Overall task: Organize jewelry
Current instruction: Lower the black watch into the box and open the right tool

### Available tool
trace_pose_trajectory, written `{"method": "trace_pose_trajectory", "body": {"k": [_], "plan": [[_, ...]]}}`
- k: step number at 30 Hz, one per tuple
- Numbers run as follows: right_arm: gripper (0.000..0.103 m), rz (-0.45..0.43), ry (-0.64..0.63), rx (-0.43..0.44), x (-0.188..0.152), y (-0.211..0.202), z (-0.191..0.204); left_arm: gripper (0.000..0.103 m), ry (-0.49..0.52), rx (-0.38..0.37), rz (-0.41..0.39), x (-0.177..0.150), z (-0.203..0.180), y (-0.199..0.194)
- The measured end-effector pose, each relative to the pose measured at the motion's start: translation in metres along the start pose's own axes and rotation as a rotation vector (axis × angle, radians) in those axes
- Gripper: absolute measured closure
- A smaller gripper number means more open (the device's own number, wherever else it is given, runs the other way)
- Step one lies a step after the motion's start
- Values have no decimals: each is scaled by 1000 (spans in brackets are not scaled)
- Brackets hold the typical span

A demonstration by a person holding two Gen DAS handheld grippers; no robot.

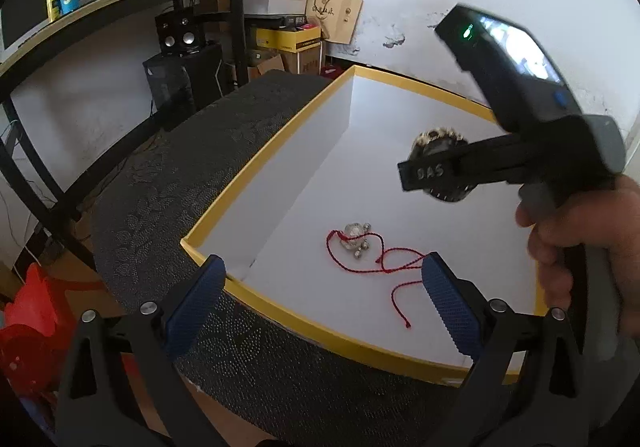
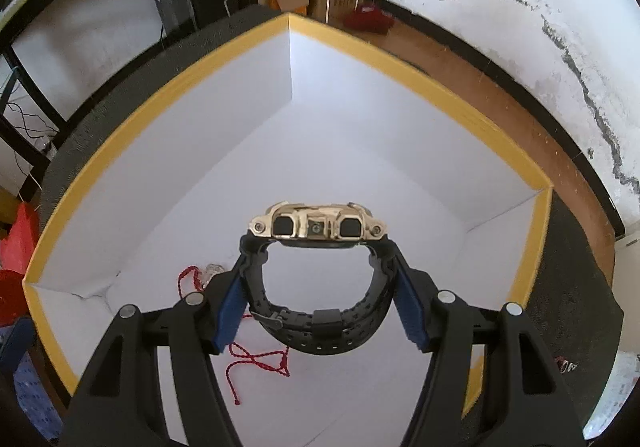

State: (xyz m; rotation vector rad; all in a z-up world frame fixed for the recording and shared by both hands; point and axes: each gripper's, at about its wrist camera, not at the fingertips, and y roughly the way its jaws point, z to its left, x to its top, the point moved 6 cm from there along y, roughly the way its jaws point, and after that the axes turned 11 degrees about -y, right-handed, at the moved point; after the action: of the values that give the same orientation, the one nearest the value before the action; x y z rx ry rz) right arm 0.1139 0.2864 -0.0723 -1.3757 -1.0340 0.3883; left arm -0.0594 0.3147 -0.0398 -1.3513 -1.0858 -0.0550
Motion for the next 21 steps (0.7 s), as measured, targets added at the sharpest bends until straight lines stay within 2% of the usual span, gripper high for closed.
{"method": "trace_pose_trajectory", "body": {"k": [5, 11, 13, 15, 21], "plan": [[40, 45, 23, 11, -1, 14, -3, 7, 15, -14, -5, -1, -2, 0], [39, 46, 28, 8, 0, 13, -4, 7, -1, -20, -5, 0, -1, 0], [33, 45, 30, 9, 1, 15, -3, 7, 1, -17, -5, 1, -3, 0], [10, 19, 39, 19, 4, 11, -7, 7, 3, -19, -5, 1, -4, 0], [6, -78, 37, 18, 7, -21, -12, 7, -7, -30, -5, 1, -2, -1]]}}
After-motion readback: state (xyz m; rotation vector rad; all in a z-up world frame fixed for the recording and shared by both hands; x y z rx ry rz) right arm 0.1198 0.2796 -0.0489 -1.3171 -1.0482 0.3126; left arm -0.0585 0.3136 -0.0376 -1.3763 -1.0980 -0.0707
